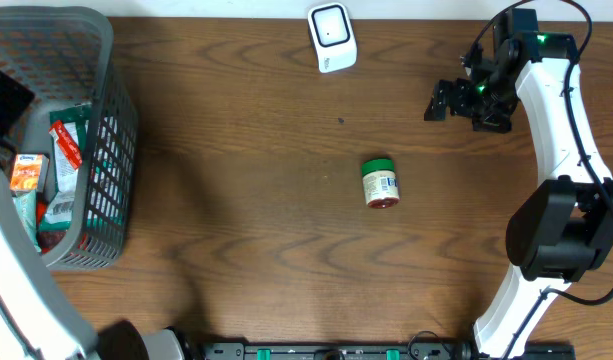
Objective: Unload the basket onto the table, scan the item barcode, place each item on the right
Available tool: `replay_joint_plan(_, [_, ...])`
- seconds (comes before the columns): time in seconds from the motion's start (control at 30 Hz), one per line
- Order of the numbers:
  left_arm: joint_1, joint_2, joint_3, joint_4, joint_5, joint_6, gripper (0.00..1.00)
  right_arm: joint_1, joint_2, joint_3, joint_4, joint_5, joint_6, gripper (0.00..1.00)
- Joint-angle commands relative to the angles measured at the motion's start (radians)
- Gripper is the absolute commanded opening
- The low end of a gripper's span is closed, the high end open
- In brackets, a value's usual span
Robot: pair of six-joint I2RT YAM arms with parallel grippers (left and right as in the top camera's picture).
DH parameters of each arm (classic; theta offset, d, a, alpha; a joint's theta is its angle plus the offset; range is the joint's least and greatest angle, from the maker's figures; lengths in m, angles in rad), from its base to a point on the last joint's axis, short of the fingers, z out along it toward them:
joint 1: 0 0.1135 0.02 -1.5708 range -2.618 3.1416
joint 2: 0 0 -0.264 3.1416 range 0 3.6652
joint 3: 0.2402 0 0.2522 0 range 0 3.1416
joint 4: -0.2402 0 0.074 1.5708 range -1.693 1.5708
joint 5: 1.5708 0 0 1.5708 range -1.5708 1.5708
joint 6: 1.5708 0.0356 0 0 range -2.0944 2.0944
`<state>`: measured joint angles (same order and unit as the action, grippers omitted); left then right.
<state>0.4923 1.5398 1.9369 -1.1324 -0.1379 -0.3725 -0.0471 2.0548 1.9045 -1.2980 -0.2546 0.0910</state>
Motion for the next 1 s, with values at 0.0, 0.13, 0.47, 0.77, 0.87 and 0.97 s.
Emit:
replay_joint_plan(0.0, [0.029, 0.107, -0.003, 0.04, 0.074, 0.068, 0.87, -0.005, -0.002, 0.017, 0.0, -0.004, -0.002, 0.99])
replay_joint_plan(0.13, [0.031, 0.265, -0.003, 0.088, 0.087, 0.16, 0.66, -0.005, -0.002, 0.017, 0.0, -0.004, -0.002, 0.99])
replay_joint_plan(0.47, [0.033, 0.515, -0.003, 0.066, 0.086, 0.17, 0.7, -0.005, -0.002, 0.017, 0.0, -0.004, -0.002, 0.99])
replay_joint_plan(0.77, [0.035, 0.656, -0.003, 0.068, 0.086, 0.169, 0.71, -0.005, -0.002, 0.017, 0.0, -0.004, -0.002, 0.99])
replay_joint_plan(0.87, [0.035, 0.686, -0.003, 0.069, 0.085, 0.169, 0.71, -0.005, -0.002, 0.017, 0.0, -0.004, -0.002, 0.99])
replay_joint_plan(0.97, [0.035, 0.712, -0.003, 0.069, 0.085, 0.169, 0.7, -0.005, -0.002, 0.017, 0.0, -0.004, -0.002, 0.99])
